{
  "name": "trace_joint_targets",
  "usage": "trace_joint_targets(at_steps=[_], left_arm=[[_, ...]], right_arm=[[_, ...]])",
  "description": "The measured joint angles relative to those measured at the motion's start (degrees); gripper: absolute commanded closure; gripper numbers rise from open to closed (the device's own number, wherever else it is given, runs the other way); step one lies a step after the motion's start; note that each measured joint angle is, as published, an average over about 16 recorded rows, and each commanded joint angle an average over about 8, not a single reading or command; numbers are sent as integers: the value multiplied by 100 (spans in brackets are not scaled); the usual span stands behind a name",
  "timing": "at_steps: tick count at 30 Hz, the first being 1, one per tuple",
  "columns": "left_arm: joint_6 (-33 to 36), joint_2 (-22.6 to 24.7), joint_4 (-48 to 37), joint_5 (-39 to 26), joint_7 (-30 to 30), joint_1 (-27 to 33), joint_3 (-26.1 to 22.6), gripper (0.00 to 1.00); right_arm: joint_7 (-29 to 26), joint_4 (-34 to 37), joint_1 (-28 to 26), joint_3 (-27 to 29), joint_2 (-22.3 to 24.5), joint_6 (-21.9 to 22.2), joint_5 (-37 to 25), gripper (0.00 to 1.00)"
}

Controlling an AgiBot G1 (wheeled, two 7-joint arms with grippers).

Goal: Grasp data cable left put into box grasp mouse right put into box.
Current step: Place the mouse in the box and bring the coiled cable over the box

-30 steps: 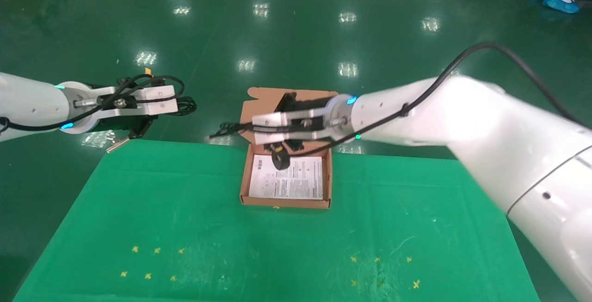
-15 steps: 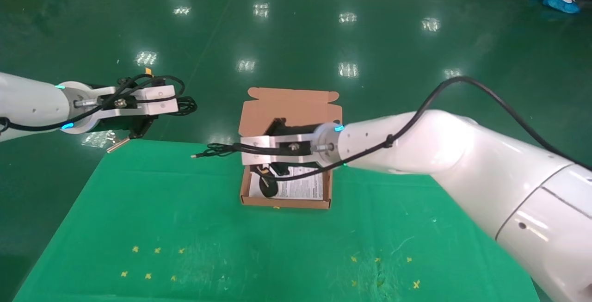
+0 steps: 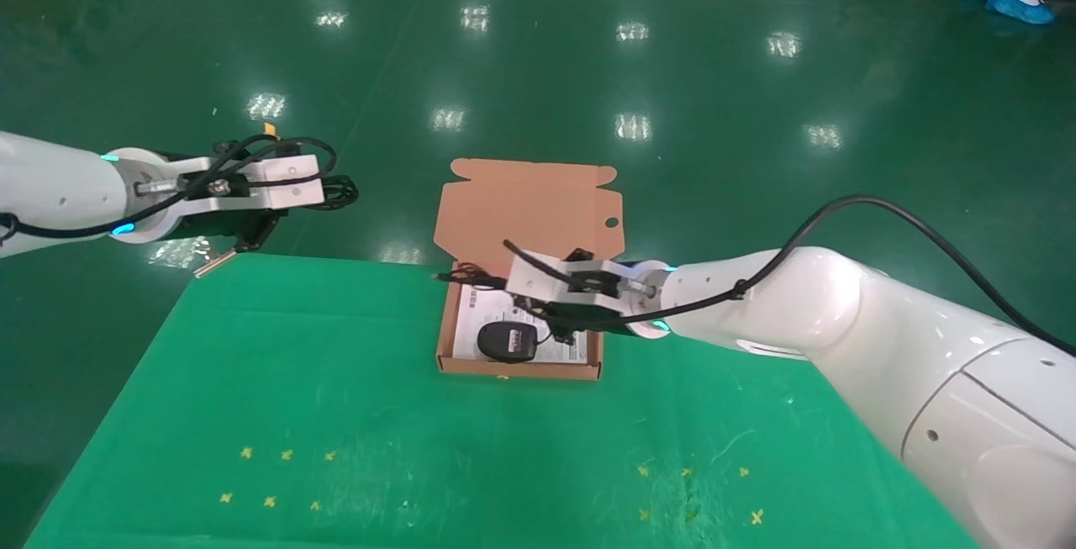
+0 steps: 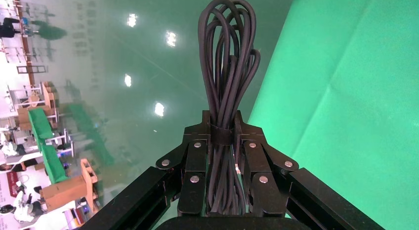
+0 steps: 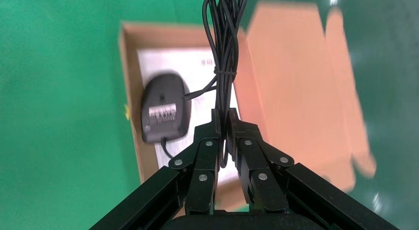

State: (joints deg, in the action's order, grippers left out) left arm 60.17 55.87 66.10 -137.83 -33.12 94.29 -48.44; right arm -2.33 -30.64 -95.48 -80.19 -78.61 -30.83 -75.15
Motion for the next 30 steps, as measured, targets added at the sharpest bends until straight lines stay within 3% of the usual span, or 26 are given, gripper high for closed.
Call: trace_joint_targets(at_steps=[1,8,9,22,30], left_arm=[[0,0,0,0,0,0,0,100],[2,-1,2,-1,0,-1,1,100],[3,-1,2,-1,0,-1,1,100],[-39,52,-24,118,68,-59,-7,100],[-385,344,-345,517,516,-263,-64,100]], right_arm=[[-55,32,1,-27,0,18,16,94],[-338,129,-16,-208,0,89,64,7],[-357,130,-20,-225,0,91,65,0],[-412,-8,-37,-280,101,103,58,0],[-478,-301,-114,-313,426,215,-32,0]])
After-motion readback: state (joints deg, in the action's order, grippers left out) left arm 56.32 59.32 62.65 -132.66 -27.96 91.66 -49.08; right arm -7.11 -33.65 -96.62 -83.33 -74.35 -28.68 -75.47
